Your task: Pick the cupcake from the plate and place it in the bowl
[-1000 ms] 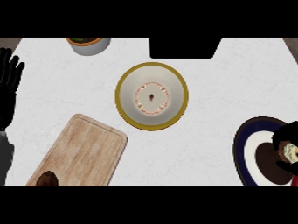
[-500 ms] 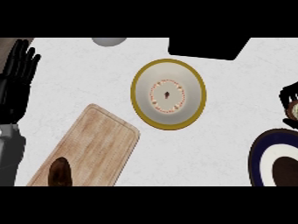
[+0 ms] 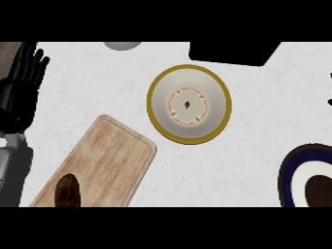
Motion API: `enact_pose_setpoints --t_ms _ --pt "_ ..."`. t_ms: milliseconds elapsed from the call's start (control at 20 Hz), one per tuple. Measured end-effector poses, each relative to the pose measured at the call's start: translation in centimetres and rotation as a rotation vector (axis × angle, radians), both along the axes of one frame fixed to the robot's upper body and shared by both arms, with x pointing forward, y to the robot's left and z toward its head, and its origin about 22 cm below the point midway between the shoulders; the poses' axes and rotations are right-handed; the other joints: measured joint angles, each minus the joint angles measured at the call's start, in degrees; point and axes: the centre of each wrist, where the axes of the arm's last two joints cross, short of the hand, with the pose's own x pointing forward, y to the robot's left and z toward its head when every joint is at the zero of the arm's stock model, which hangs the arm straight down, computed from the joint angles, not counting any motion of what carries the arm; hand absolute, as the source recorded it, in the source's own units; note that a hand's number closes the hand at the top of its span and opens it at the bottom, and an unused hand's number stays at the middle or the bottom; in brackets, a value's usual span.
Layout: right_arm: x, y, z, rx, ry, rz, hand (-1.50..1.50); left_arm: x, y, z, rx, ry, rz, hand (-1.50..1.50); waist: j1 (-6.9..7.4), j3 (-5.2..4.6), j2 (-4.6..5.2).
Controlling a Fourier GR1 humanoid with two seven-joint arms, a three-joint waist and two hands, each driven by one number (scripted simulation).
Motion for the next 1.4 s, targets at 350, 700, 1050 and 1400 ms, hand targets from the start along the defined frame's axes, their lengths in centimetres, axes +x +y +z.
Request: enact_pose_setpoints --t_ms 350,700,1050,1400 --pt "1.8 0.3 4.5 0.172 -0.111 0.07 1.5 -0.1 0.6 0.1 0.003 0.009 0.022 0.0 -0.97 -0.12 -0.67" --pt "3.9 2.7 8.1 0.365 -0.151 0.144 1.5 -0.2 0.8 -0.7 0.006 0.028 0.043 0.0 -2.48 -0.29 -1.36" --pt "6.3 7.2 10.8 0.482 -0.089 0.24 1.5 -0.4 1.3 -0.8 0.007 0.037 0.063 0.0 -3.46 -0.41 -1.96" --pt "8.5 13.6 12.3 0.486 0.006 0.333 1.5 -0.9 2.2 -1.0 0.007 0.043 0.079 0.0 -4.59 -0.5 -2.35"
